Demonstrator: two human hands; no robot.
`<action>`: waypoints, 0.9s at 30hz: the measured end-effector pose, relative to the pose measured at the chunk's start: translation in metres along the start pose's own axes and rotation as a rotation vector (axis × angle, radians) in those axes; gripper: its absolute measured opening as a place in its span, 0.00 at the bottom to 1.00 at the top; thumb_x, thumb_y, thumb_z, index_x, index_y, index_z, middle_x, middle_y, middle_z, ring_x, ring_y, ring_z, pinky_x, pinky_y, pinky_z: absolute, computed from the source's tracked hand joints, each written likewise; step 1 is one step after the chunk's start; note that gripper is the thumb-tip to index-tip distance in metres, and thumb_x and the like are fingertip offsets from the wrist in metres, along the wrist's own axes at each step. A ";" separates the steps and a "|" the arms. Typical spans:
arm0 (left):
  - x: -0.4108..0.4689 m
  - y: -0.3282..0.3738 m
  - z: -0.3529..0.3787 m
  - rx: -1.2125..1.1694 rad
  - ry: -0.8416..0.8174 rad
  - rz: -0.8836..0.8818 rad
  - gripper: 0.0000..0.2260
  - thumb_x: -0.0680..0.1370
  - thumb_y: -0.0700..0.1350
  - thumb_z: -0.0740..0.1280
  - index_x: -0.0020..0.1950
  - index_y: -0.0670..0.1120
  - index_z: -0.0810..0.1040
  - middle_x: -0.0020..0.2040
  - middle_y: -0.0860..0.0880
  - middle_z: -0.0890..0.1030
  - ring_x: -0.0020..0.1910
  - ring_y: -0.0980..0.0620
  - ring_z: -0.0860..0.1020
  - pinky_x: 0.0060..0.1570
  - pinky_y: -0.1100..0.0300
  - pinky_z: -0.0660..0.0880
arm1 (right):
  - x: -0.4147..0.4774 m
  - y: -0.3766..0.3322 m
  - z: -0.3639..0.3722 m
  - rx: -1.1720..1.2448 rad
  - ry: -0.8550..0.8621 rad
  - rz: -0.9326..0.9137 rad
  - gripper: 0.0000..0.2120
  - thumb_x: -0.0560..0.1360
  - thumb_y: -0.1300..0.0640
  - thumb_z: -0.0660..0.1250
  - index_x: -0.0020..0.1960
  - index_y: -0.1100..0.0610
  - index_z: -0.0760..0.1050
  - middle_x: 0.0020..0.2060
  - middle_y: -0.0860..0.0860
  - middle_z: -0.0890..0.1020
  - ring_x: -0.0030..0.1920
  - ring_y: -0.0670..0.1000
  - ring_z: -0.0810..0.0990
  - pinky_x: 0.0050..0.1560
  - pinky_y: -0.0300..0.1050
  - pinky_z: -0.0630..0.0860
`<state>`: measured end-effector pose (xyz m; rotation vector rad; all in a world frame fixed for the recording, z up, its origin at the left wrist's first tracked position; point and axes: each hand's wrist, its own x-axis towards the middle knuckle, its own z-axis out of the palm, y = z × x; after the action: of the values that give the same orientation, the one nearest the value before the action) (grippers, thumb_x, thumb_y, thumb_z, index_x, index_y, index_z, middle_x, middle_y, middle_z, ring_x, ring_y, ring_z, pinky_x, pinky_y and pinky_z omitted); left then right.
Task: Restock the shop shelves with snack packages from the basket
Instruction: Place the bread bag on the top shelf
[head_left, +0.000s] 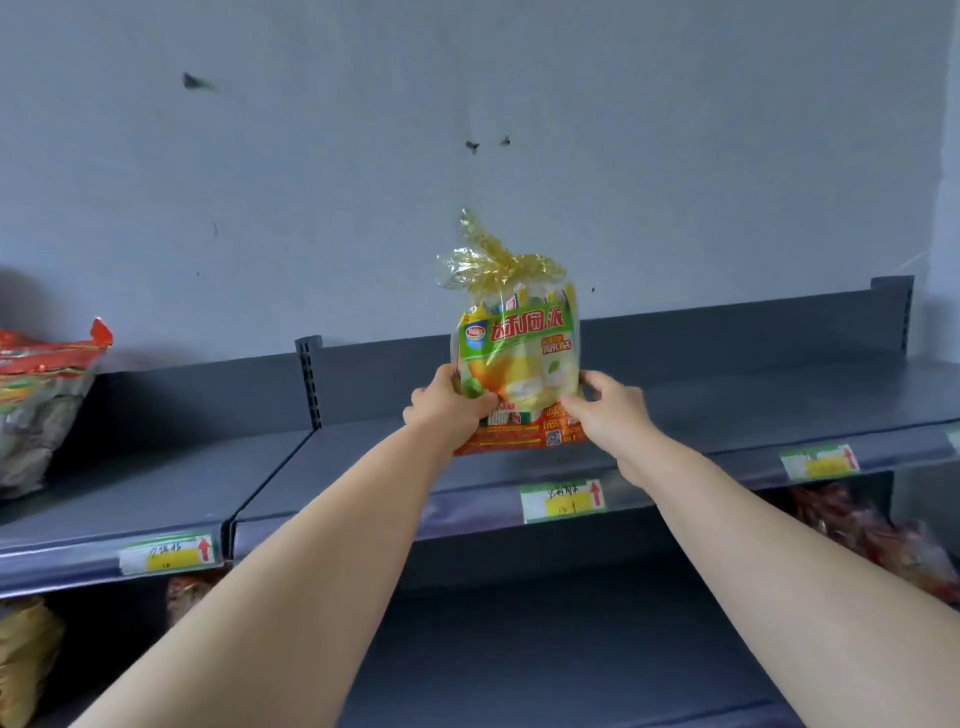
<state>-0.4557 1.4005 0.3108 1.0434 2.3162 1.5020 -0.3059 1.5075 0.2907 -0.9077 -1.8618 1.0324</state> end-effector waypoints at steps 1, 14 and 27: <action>0.017 -0.003 0.010 0.055 0.009 -0.035 0.33 0.60 0.63 0.67 0.64 0.58 0.70 0.59 0.46 0.77 0.58 0.42 0.77 0.61 0.44 0.75 | 0.015 0.007 0.001 -0.001 -0.057 0.017 0.21 0.79 0.49 0.64 0.71 0.47 0.69 0.65 0.54 0.71 0.55 0.52 0.76 0.49 0.45 0.74; 0.123 0.001 0.086 -0.231 0.245 -0.248 0.34 0.76 0.46 0.68 0.78 0.45 0.55 0.71 0.42 0.69 0.66 0.39 0.73 0.63 0.44 0.74 | 0.133 0.044 0.040 0.068 -0.317 0.063 0.44 0.78 0.52 0.66 0.79 0.47 0.37 0.76 0.49 0.62 0.74 0.54 0.64 0.72 0.50 0.63; 0.035 -0.007 0.058 0.071 0.097 -0.027 0.18 0.80 0.42 0.63 0.69 0.51 0.74 0.62 0.49 0.79 0.54 0.47 0.78 0.45 0.58 0.75 | 0.035 0.032 0.016 -0.345 -0.236 -0.169 0.27 0.81 0.55 0.61 0.77 0.49 0.59 0.74 0.51 0.66 0.68 0.56 0.70 0.64 0.53 0.72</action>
<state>-0.4555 1.4637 0.2845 0.9725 2.4561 1.5026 -0.3288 1.5459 0.2669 -0.8302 -2.3206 0.7531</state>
